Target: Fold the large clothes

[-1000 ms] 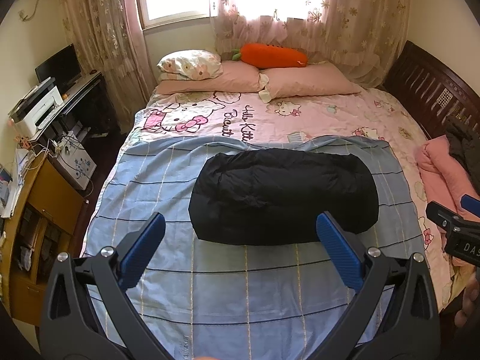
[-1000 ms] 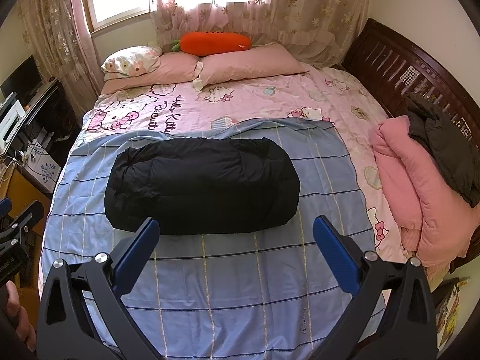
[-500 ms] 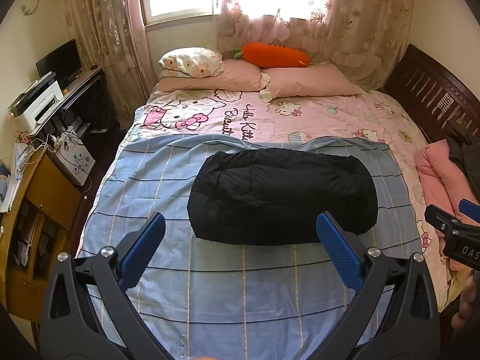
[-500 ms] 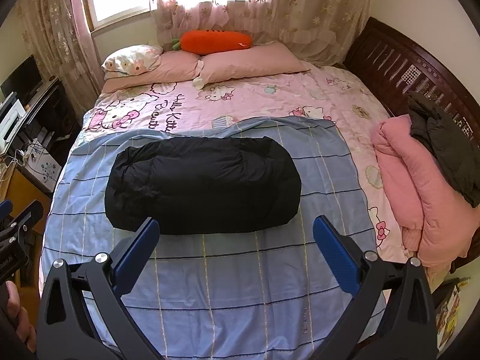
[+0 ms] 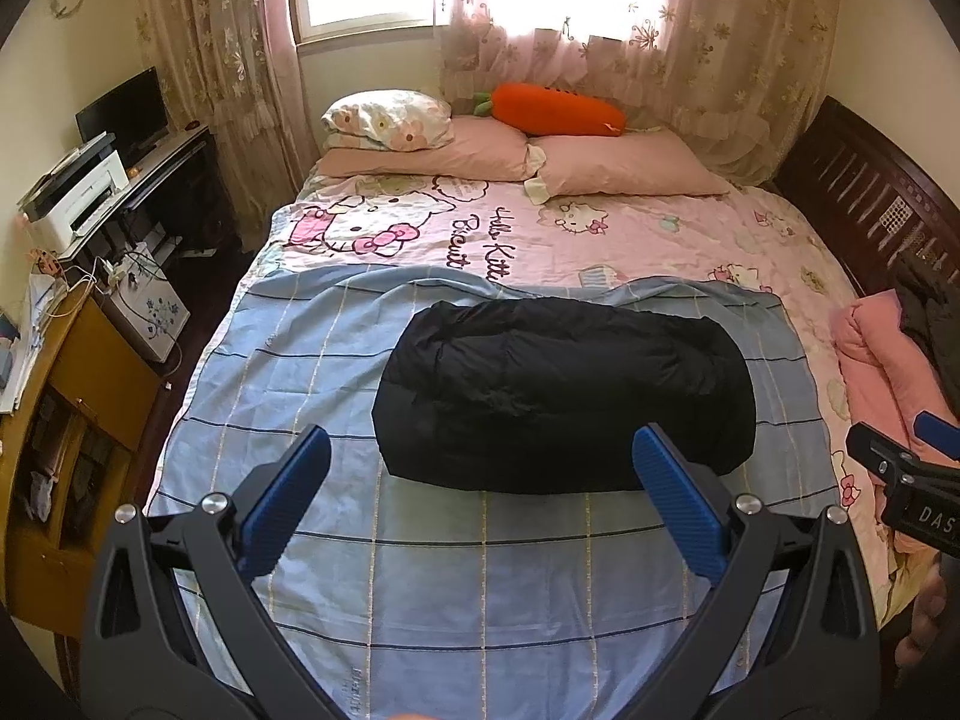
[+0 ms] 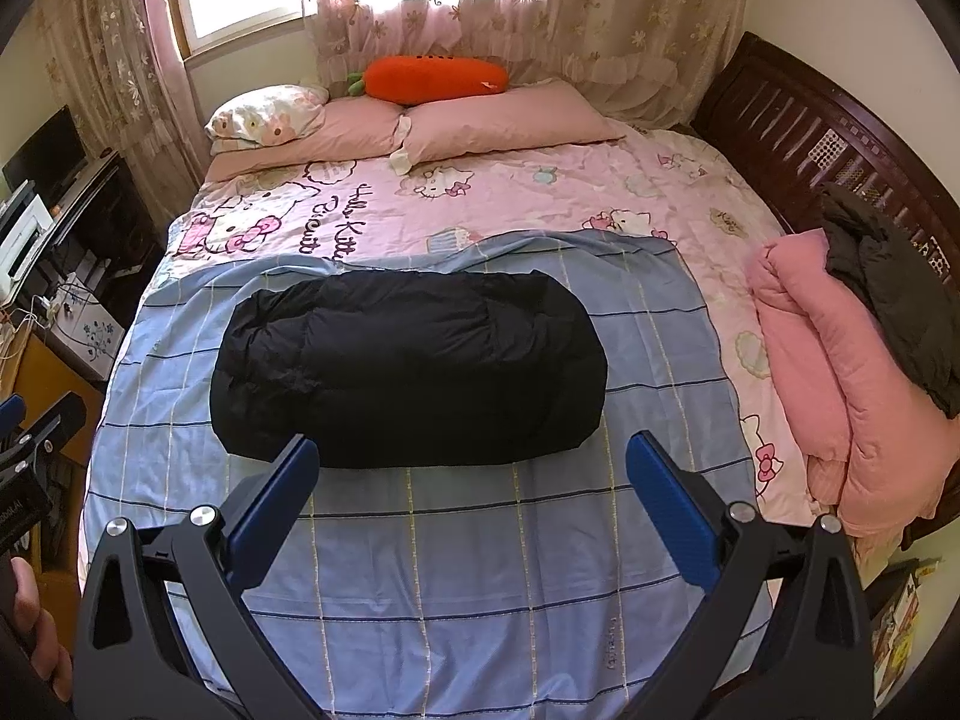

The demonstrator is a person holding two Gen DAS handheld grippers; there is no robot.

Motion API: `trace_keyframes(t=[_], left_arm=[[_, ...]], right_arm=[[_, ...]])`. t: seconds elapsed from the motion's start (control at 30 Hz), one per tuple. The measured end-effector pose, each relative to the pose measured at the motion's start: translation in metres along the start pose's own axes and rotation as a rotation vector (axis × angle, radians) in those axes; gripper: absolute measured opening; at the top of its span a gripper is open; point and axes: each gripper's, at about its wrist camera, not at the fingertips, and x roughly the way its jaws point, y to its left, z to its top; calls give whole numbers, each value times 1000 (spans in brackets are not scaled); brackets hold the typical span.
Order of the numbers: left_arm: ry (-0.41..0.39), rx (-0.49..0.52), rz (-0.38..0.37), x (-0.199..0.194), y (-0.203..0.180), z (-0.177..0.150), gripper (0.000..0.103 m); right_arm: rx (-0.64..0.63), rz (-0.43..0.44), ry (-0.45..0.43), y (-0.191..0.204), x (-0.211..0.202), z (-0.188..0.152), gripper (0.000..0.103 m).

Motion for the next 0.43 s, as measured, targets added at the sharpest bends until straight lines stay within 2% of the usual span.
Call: trace_keyframes(t=[0.23,0.43], left_arm=[[15,6,-26,3,-2,0,101],[-19,16,14,-1,-3,4,101]], right_arm=[[-3,8,6,0,3,0,102],[-13,-5,-4,1,5,0,102]])
